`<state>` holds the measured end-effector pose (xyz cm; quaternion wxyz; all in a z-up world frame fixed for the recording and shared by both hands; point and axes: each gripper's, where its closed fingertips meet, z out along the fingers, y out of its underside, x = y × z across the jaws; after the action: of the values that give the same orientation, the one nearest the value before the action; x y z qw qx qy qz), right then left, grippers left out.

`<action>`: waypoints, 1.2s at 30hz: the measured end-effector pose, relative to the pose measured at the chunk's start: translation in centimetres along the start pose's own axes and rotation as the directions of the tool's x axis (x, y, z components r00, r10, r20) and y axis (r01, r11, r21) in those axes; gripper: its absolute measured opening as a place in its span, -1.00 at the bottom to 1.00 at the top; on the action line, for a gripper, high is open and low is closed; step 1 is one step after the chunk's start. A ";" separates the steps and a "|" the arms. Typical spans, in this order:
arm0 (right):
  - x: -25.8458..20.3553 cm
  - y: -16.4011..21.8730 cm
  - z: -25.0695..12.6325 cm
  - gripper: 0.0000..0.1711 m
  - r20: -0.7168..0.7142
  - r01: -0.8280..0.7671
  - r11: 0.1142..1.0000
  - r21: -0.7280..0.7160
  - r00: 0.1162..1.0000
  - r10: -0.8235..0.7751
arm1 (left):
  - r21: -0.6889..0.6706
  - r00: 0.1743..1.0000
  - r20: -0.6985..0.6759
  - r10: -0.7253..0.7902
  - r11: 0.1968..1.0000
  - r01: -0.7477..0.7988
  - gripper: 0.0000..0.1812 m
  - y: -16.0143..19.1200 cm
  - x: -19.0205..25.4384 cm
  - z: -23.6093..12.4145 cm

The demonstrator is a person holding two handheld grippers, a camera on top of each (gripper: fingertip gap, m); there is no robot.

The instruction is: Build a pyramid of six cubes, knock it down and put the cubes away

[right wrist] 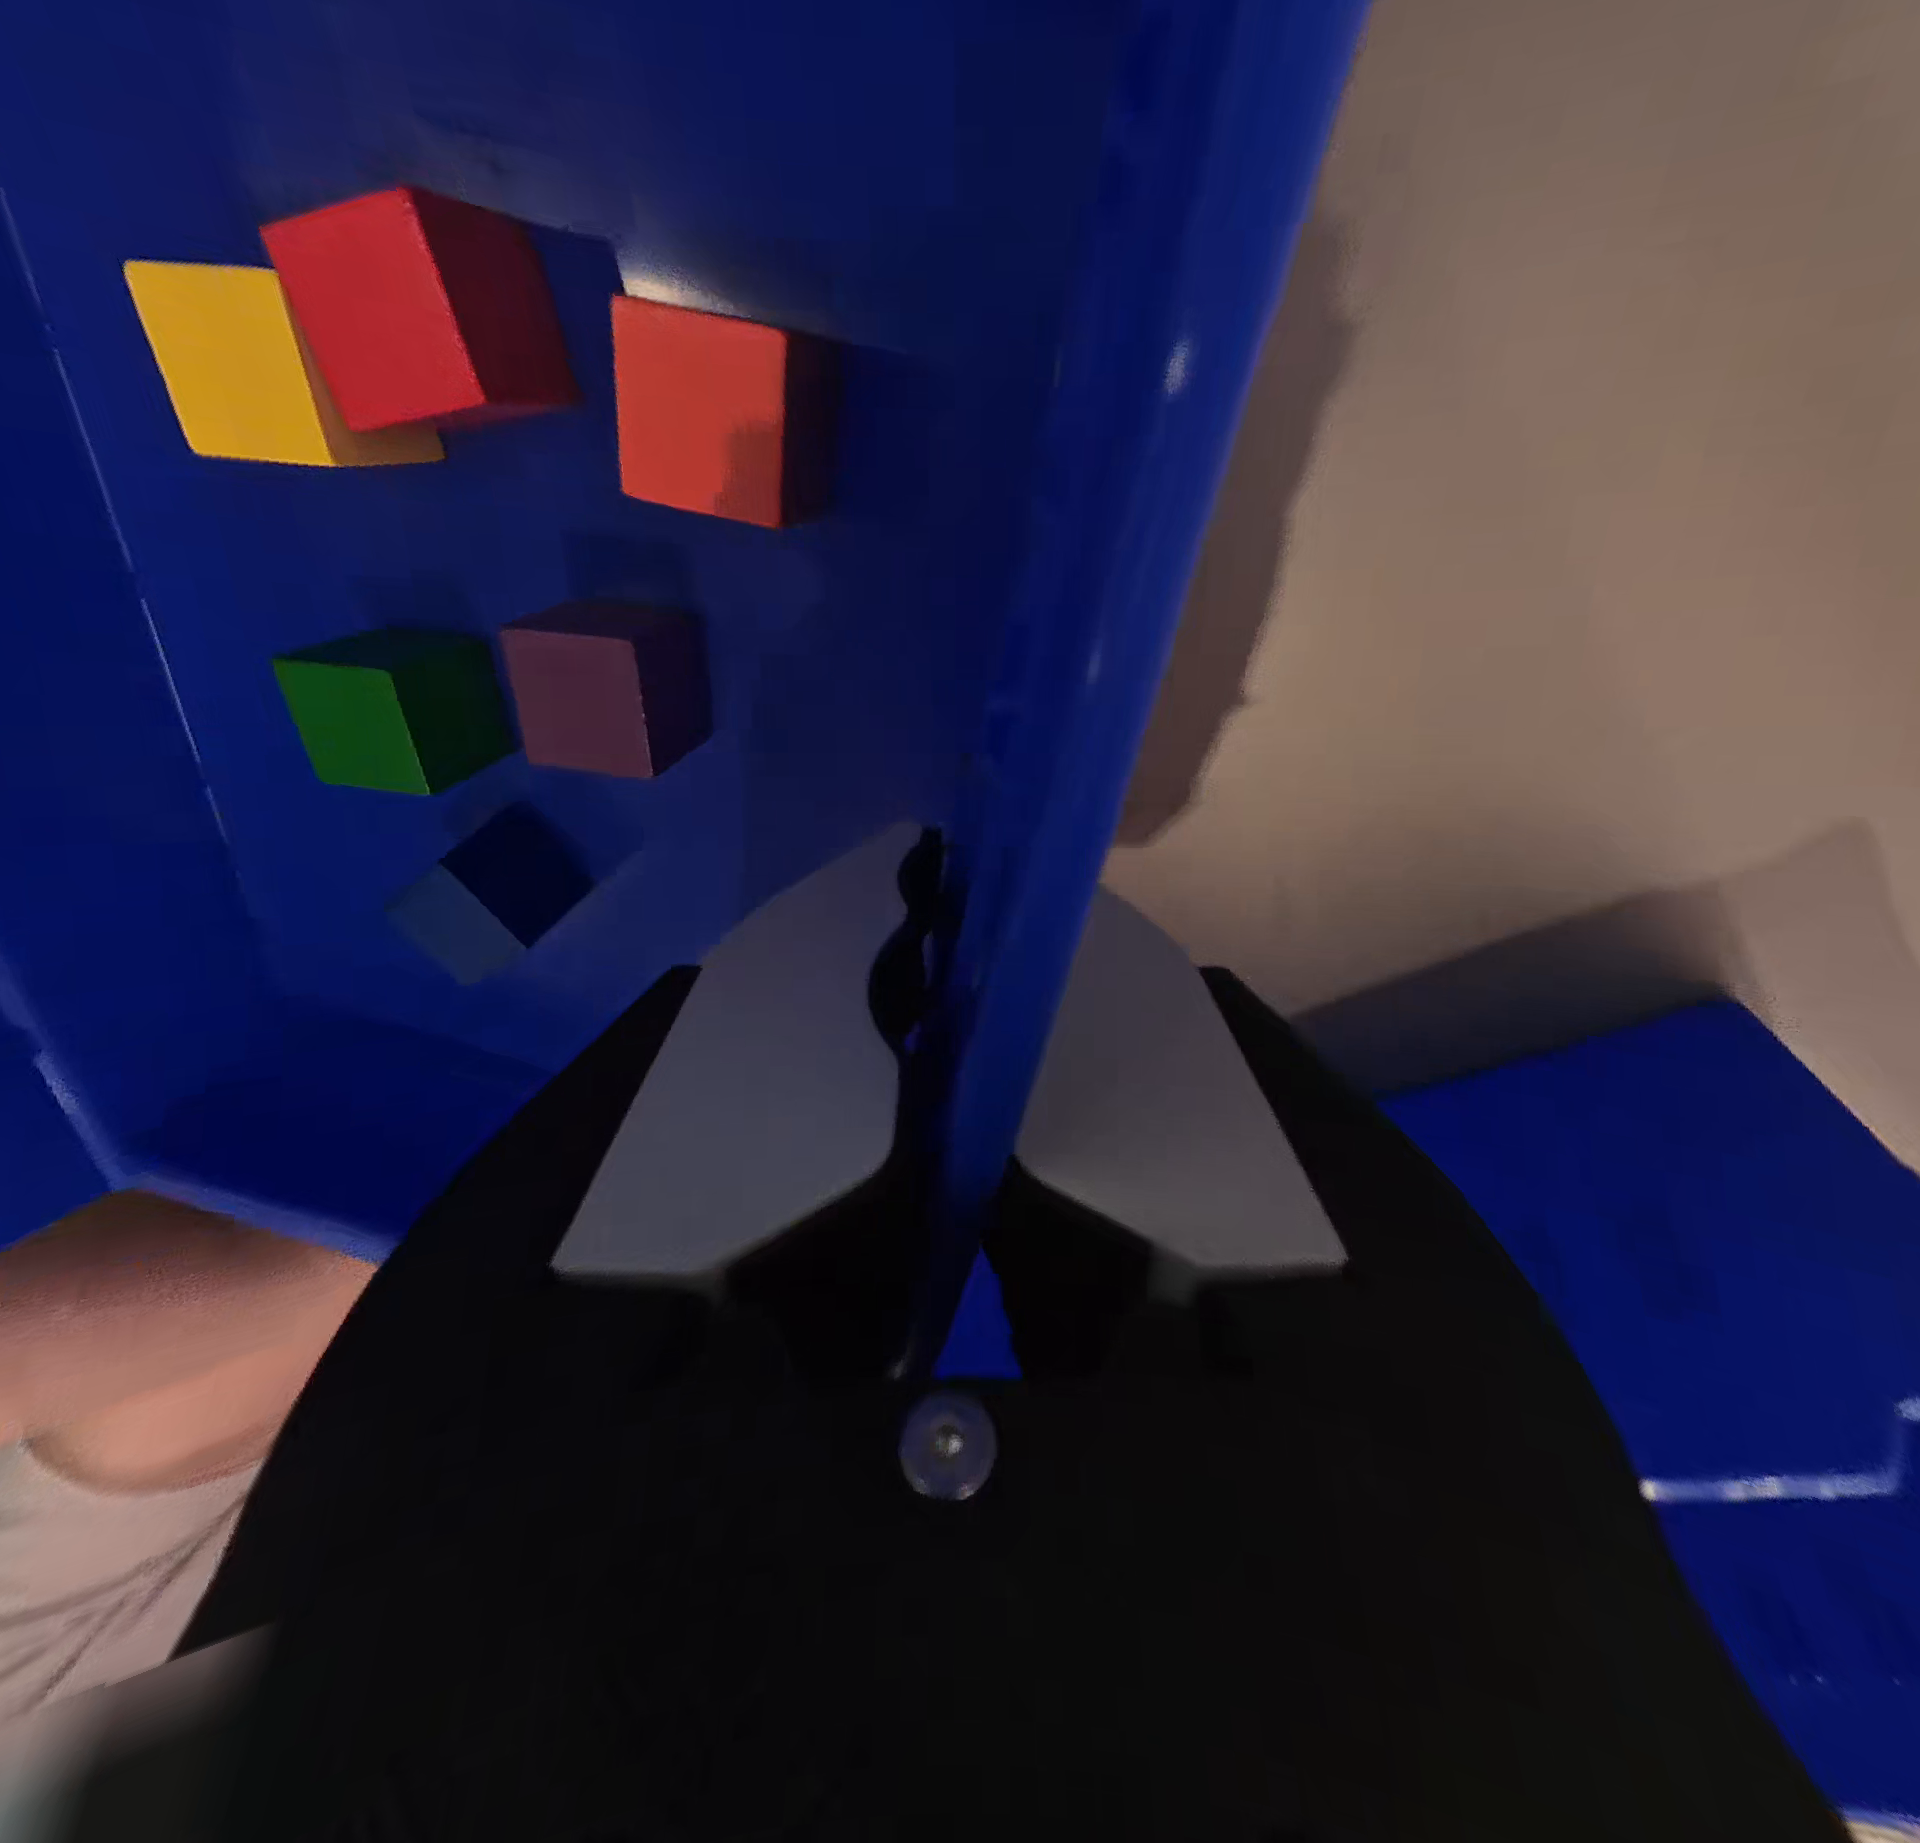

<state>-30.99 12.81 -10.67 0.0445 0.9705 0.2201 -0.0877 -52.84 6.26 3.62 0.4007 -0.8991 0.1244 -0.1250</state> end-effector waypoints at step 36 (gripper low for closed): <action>7.8 16.3 -10.1 -0.59 -0.160 0.219 0.640 0.737 0.976 -0.150 | -0.559 0.982 -0.015 0.189 0.813 -0.164 -0.90 6.9 -0.7 13.9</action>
<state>-15.42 2.71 -1.45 -0.3777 0.8775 0.2637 -0.1337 -49.86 11.58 -10.62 0.1332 -0.9637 0.2299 -0.0268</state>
